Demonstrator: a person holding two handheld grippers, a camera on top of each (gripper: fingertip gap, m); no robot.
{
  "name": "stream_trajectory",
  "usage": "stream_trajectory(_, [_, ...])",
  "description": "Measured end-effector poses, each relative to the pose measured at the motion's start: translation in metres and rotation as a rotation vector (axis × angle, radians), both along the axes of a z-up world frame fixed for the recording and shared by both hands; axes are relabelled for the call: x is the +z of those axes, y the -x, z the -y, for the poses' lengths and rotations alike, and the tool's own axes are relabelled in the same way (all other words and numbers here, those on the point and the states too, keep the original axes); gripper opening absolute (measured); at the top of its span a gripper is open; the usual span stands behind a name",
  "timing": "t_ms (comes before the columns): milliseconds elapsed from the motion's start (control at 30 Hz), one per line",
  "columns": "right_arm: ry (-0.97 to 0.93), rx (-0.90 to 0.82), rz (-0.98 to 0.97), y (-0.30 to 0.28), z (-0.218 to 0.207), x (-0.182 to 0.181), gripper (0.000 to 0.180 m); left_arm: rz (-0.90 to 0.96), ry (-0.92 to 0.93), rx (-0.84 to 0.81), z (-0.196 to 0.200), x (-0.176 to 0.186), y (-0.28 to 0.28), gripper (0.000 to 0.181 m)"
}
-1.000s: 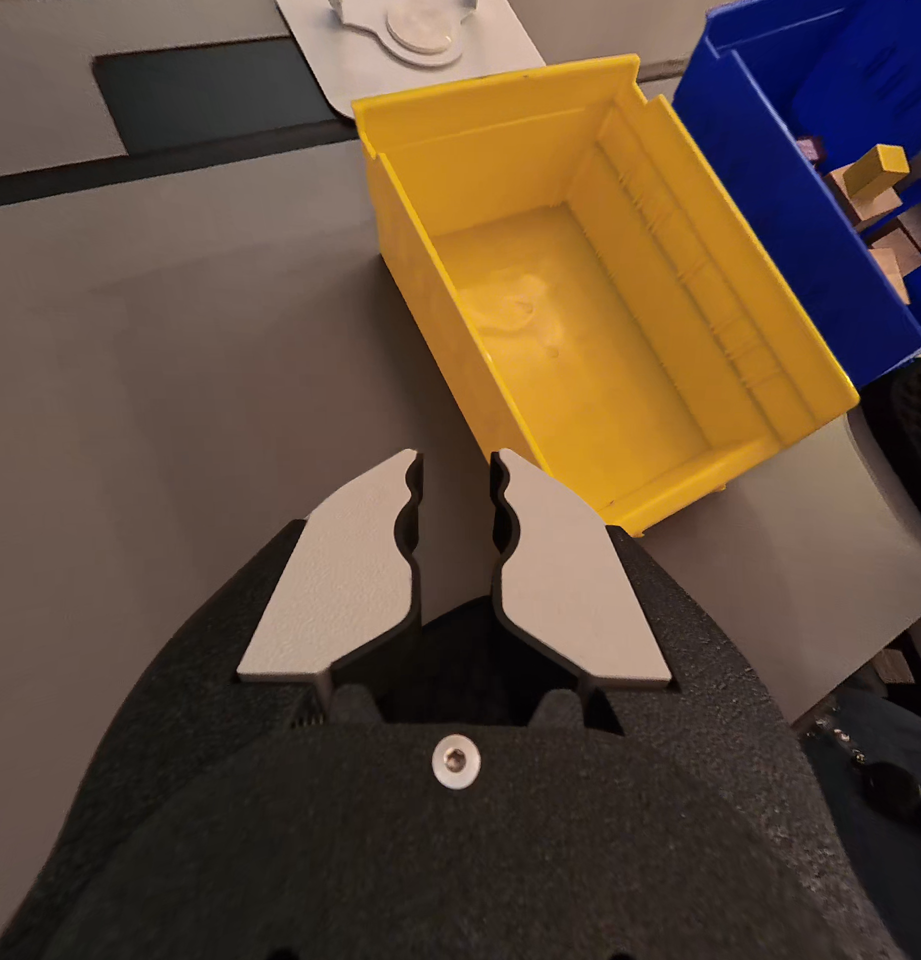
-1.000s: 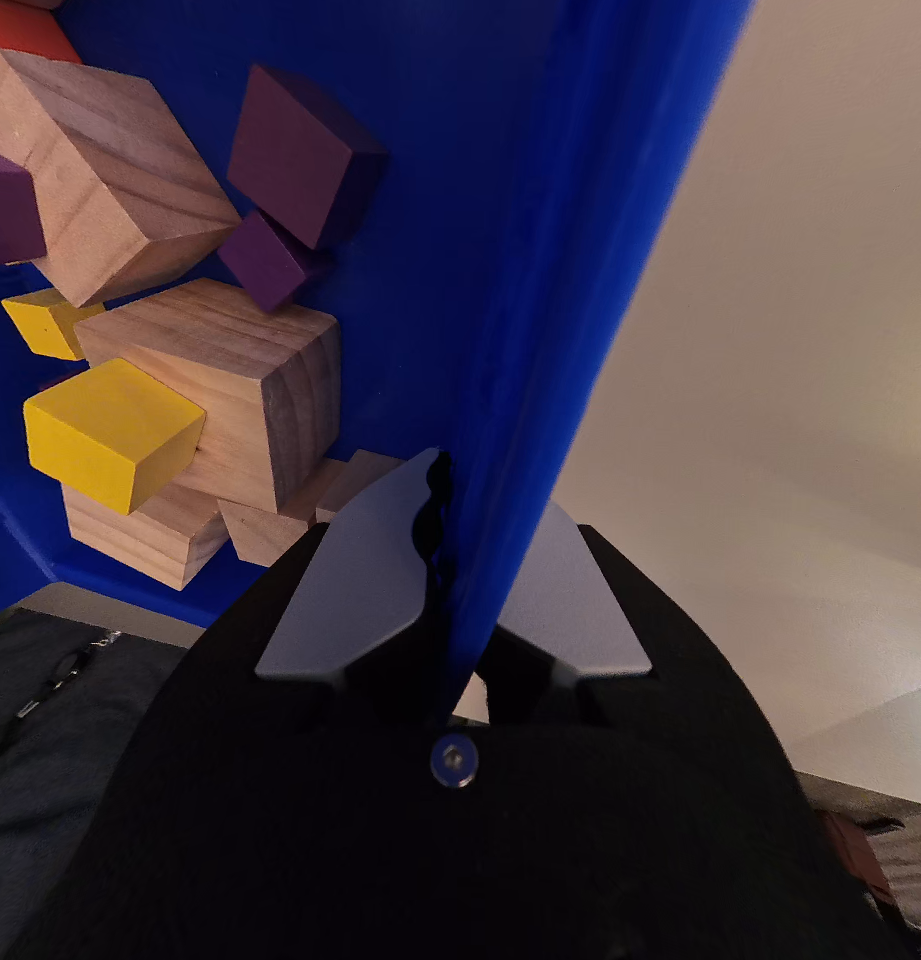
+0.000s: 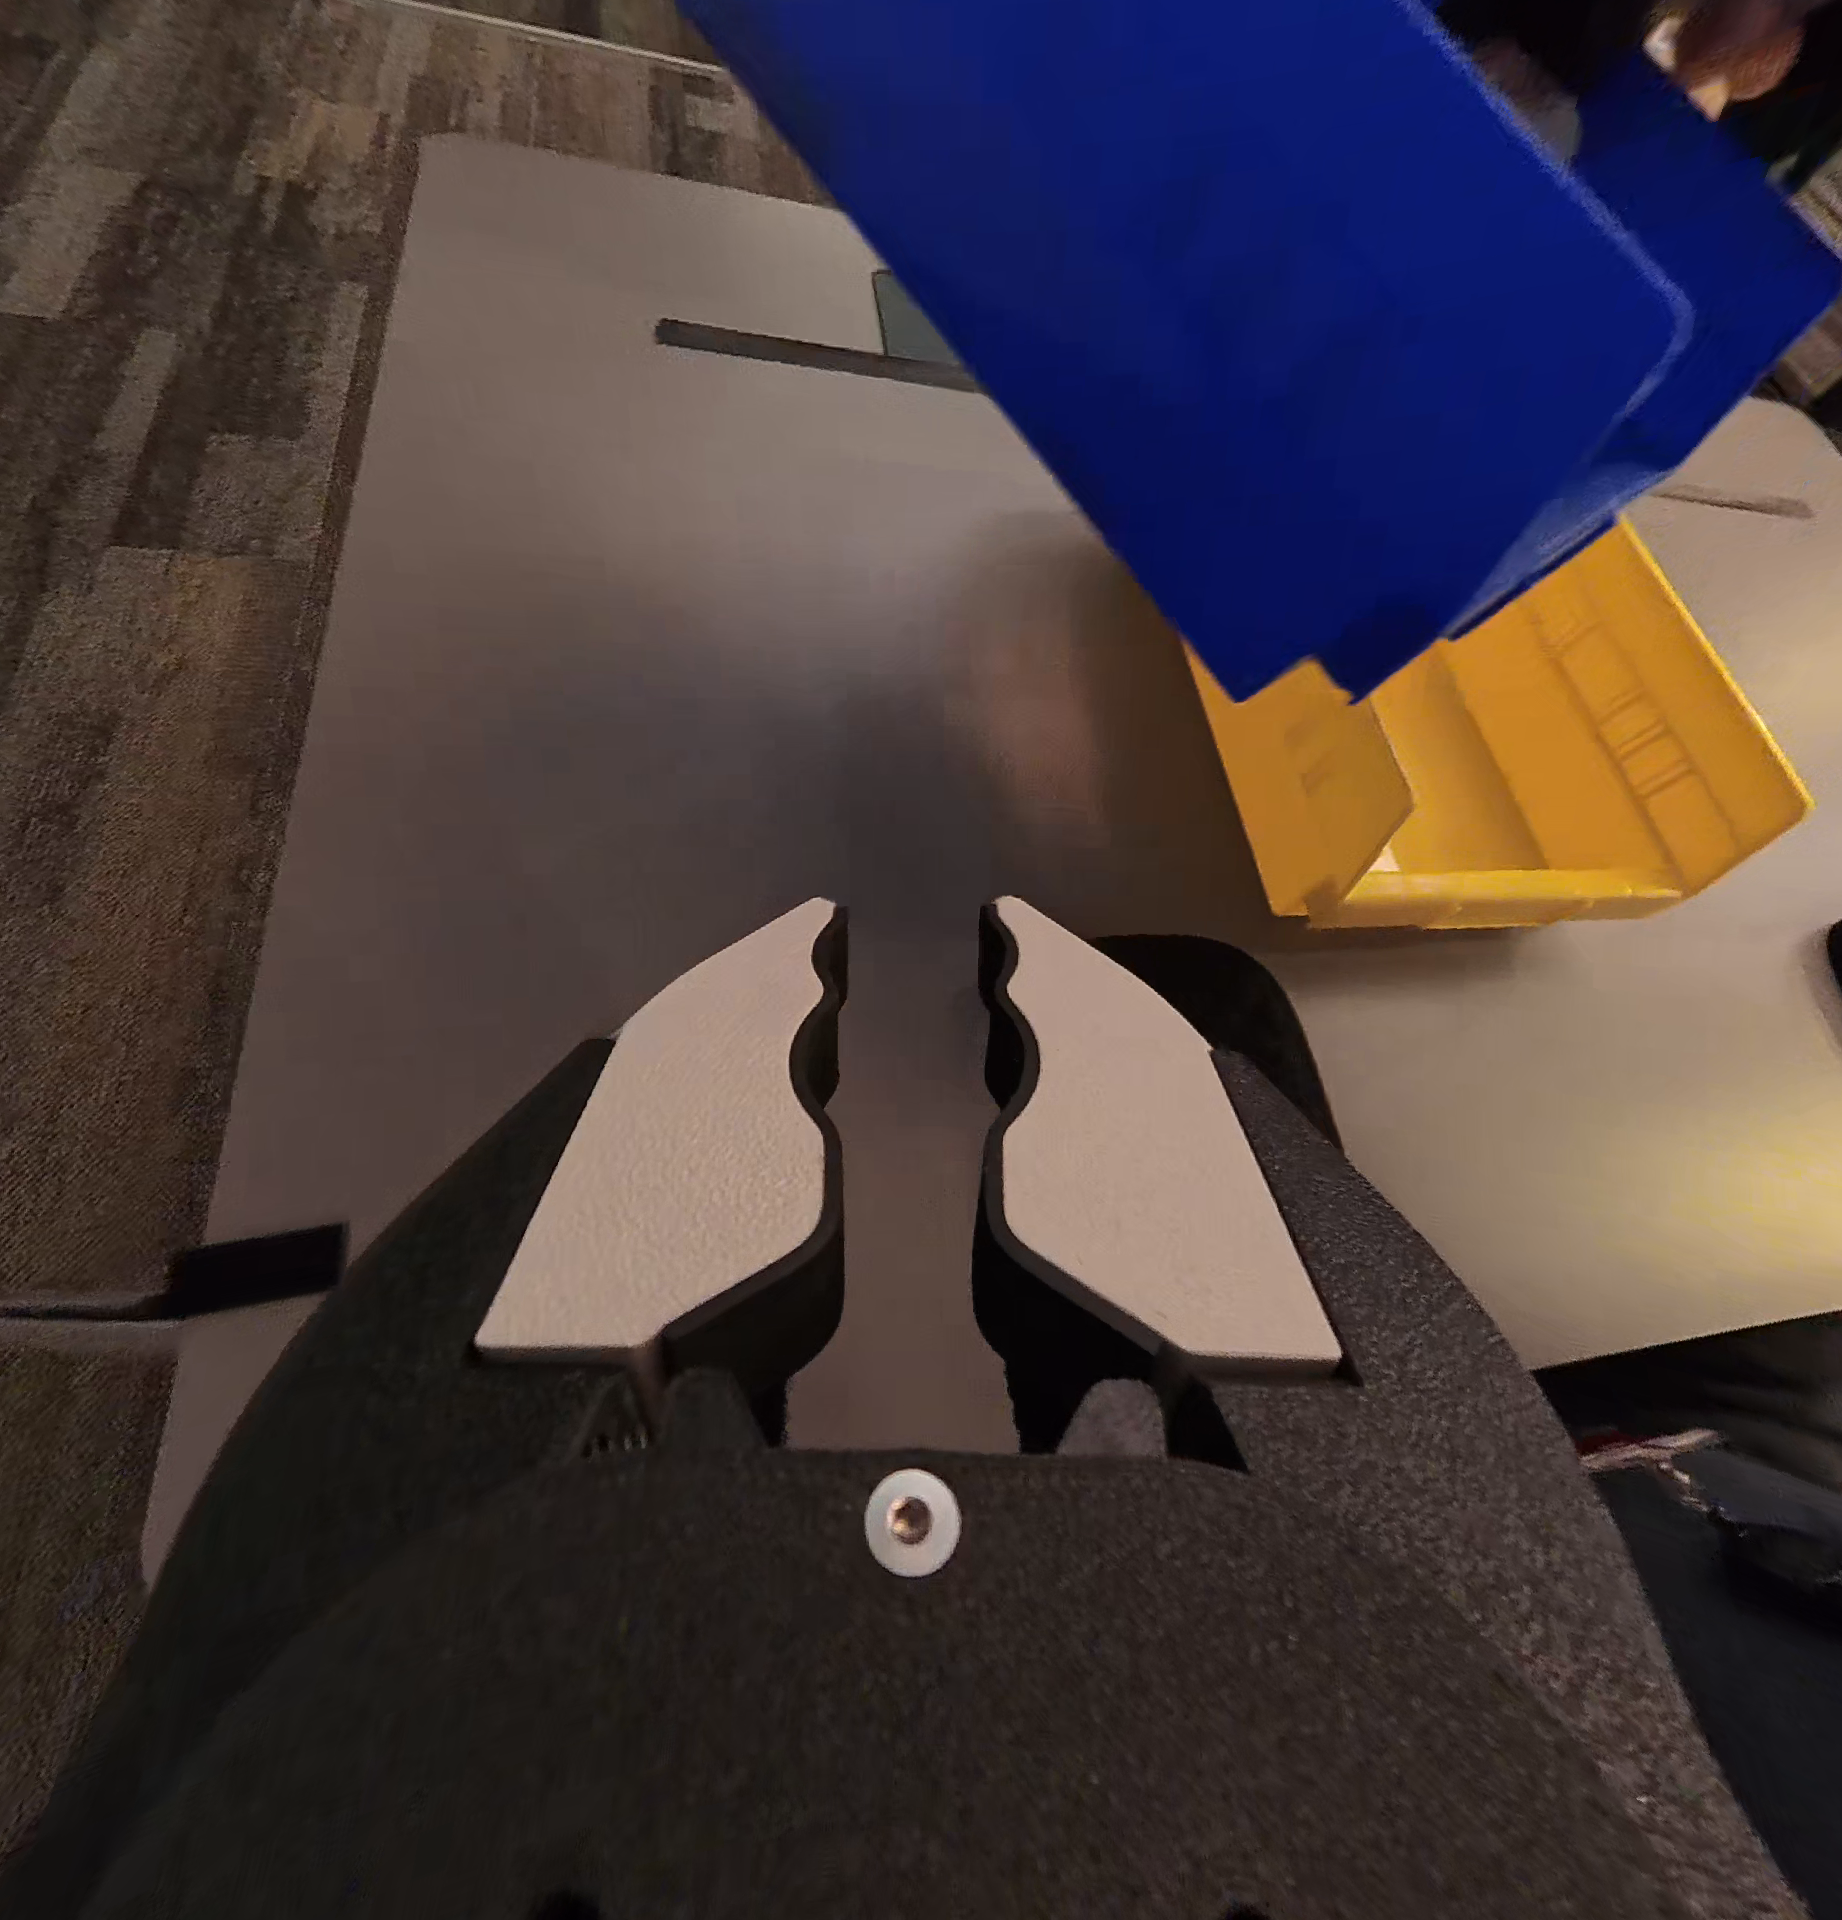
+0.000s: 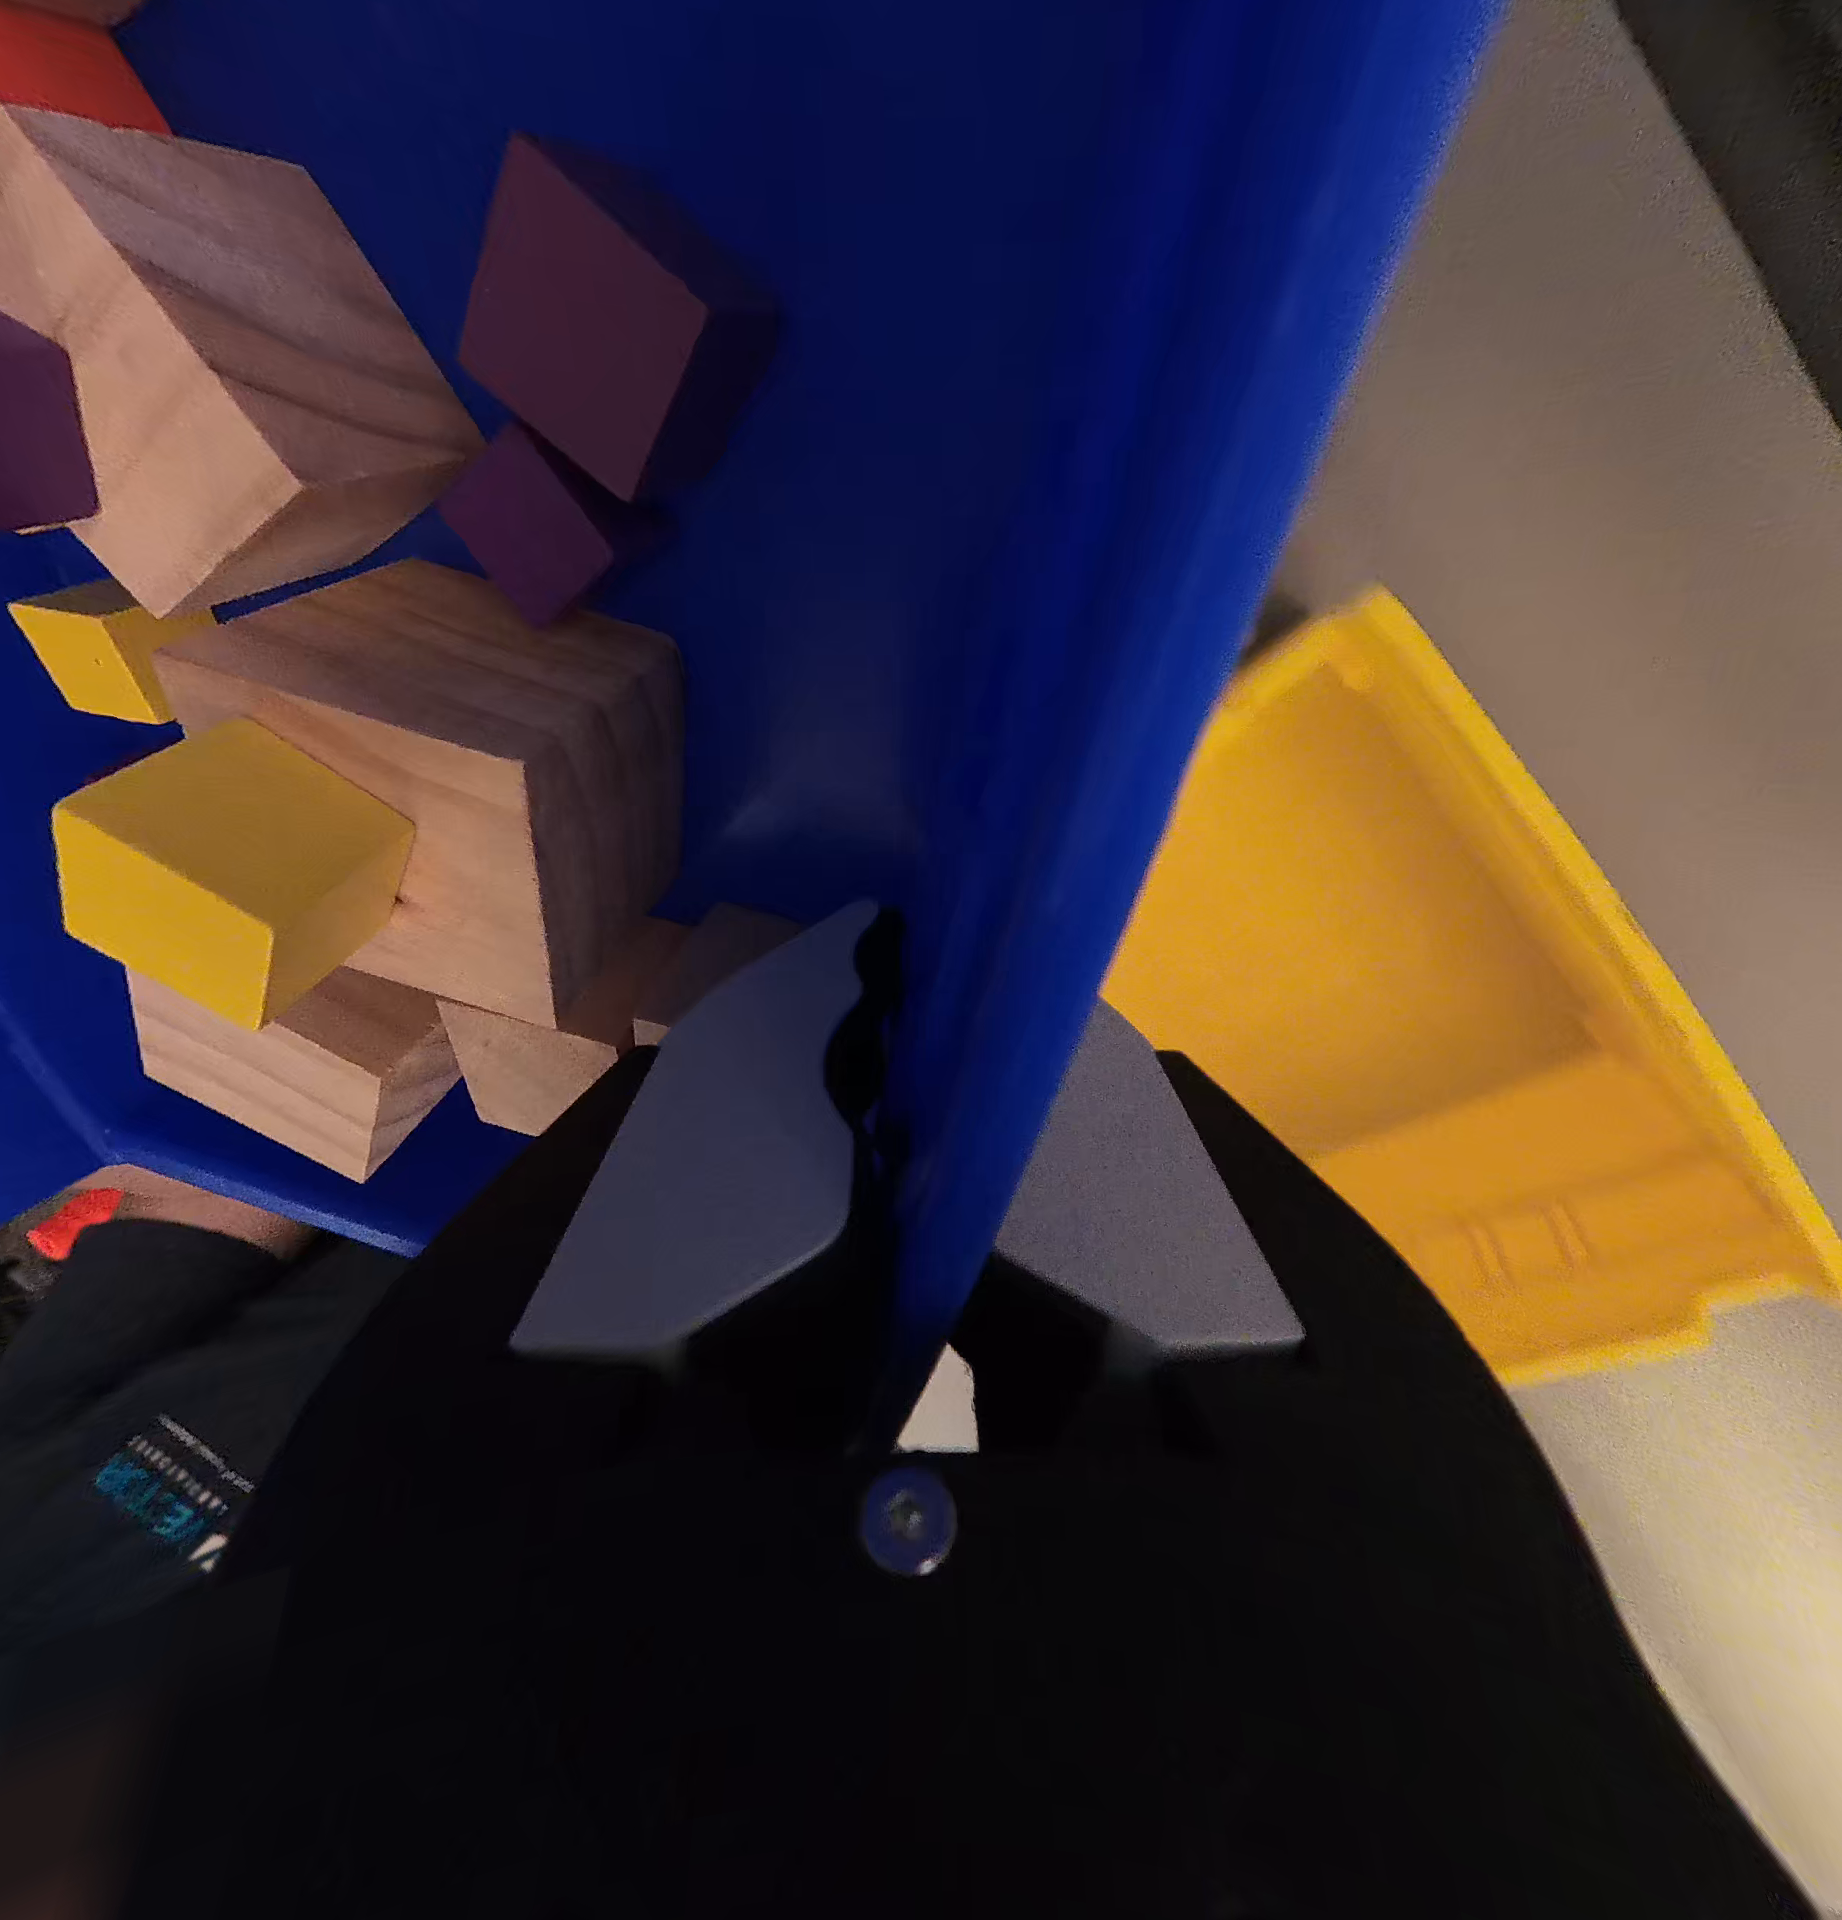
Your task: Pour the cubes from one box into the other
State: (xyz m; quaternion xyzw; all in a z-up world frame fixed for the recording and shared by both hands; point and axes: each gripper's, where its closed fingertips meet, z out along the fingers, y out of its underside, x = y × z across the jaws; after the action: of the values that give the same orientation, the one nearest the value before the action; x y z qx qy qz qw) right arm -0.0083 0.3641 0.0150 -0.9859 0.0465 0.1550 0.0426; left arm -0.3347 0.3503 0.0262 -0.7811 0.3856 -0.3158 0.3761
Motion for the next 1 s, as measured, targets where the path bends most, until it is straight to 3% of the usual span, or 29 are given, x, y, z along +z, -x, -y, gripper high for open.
stream_trajectory(267, [0.034,0.085,0.003,0.067,-0.062,-0.043,0.005,0.005,-0.031,0.06,-0.015,0.004,0.025,0.024])
stream_trajectory(433, [0.081,0.065,0.029,0.076,-0.064,-0.09,0.005,0.062,-0.01,0.049,-0.022,0.003,0.012,0.025])
stream_trajectory(633, [0.161,0.019,0.049,0.069,-0.048,-0.131,0.005,0.12,-0.034,0.144,-0.044,-0.009,-0.013,0.025])
stream_trajectory(767, [0.146,-0.005,0.107,0.063,-0.048,-0.147,0.005,0.094,0.018,0.163,-0.051,-0.031,-0.042,0.041])
stream_trajectory(900, [0.095,0.034,0.157,0.059,-0.05,-0.135,0.019,0.017,0.089,0.158,-0.053,-0.062,-0.069,0.047])
stream_trajectory(1000, [-0.085,0.079,0.285,0.04,-0.059,-0.094,0.035,-0.087,0.037,0.193,-0.059,-0.08,-0.076,0.047])
